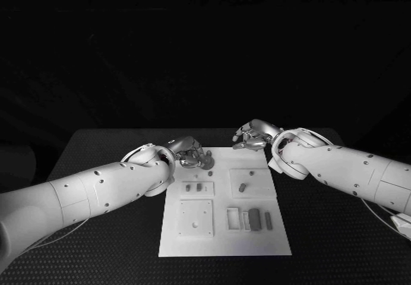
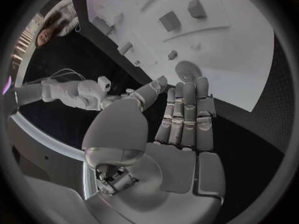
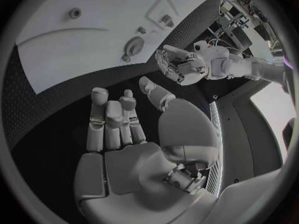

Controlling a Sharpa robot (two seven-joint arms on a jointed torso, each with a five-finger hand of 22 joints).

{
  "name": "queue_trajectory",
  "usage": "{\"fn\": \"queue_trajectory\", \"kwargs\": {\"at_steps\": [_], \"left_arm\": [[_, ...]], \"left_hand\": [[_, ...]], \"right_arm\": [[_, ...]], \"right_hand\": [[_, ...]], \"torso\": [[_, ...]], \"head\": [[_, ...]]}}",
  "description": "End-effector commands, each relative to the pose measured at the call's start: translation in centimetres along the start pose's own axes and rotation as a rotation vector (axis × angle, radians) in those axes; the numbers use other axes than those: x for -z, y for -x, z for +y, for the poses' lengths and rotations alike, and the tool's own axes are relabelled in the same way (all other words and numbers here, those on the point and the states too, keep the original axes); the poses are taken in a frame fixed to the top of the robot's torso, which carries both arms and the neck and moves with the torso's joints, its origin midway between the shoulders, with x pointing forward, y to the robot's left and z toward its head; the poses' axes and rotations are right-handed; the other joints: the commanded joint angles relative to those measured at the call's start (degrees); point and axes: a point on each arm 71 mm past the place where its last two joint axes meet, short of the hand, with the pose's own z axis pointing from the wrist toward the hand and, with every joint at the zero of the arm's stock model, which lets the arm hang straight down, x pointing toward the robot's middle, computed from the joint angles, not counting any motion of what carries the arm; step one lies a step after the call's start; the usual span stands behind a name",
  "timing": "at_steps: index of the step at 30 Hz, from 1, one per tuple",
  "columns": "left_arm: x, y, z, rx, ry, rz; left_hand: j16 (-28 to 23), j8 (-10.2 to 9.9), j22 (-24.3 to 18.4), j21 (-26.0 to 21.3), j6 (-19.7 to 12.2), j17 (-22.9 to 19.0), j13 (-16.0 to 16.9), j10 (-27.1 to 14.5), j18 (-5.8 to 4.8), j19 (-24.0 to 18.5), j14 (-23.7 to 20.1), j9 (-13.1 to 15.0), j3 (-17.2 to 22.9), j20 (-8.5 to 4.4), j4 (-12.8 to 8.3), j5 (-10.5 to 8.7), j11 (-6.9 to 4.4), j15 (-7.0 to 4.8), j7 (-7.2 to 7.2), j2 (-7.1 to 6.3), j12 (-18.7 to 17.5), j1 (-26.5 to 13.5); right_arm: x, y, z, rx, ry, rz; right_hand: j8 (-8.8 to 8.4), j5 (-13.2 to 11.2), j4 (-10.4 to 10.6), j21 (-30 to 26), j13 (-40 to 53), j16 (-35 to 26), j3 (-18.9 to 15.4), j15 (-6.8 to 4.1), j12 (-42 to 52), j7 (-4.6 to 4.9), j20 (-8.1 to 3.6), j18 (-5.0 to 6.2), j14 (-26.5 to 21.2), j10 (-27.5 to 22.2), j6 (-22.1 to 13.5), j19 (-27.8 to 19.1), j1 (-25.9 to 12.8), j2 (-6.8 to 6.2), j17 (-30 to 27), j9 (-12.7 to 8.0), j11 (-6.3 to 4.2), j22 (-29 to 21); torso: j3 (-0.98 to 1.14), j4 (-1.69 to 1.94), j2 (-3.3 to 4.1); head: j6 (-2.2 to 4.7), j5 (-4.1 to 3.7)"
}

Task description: Assemble the parts on the task board

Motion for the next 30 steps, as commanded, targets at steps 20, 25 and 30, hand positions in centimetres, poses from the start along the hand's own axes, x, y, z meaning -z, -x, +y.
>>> {"fn": "queue_trajectory", "kwargs": {"at_steps": [20, 25, 30], "left_arm": [[-1.1, -3.8, -2.2, -0.337, -0.169, 0.068], [-1.1, -4.1, -2.2, -0.337, -0.164, 0.082], [-1.3, -4.2, -2.3, -0.339, -0.163, 0.075]], "left_hand": [[5.5, -4.6, 4.7, 3.7, 1.4, 3.2, -2.5, 3.7, 3.13, 6.6, 5.5, -1.9, -2.1, -1.03, 0.5, -0.87, -0.14, -0.85, -0.84, -1.52, -10.0, 0.7], [5.8, -4.9, 5.2, 4.0, 1.2, 3.4, -2.6, 3.5, 3.30, 6.6, 5.4, -2.1, -2.1, -0.93, 0.7, -0.87, 0.00, -0.73, -0.85, -1.58, -10.7, 0.5], [6.4, -5.0, 5.7, 4.4, 1.5, 3.7, -2.5, 3.9, 3.56, 7.0, 5.6, -2.2, -2.0, -0.95, 0.7, -0.79, -0.06, -0.79, -0.77, -1.42, -11.0, 0.6]], "right_arm": [[-0.1, 0.2, 0.2, -0.008, 0.009, -0.041], [-0.1, 0.3, 0.1, -0.019, 0.009, -0.051], [-0.2, 0.2, 0.3, -0.023, 0.012, -0.049]], "right_hand": [[-0.67, 0.2, -0.2, -0.3, -0.2, -0.3, 0.0, 0.19, 0.4, 1.45, -0.22, 0.82, -0.3, -0.4, 0.2, 0.4, -0.2, 0.31, -0.1, 0.0, 0.15, 0.9], [-1.07, 0.2, -0.2, -1.1, -0.7, -1.4, 0.2, 0.53, -0.4, 1.77, 0.20, 0.82, -1.3, -1.3, -0.5, -0.7, -0.3, 0.12, -0.5, -0.1, 0.48, 0.7], [-1.14, 0.2, -0.2, -1.3, -0.8, -1.6, 0.3, 0.56, -0.5, 1.81, 0.30, 0.82, -1.3, -1.3, -0.6, -0.8, -0.3, 0.12, -0.7, -0.1, 0.51, 0.7]], "torso": [[0.01, -0.18, 0.16], [0.01, -0.17, 0.16], [0.05, -0.07, 0.18]], "head": [[0.23, -0.59], [0.10, -0.74], [0.01, -0.75]]}}
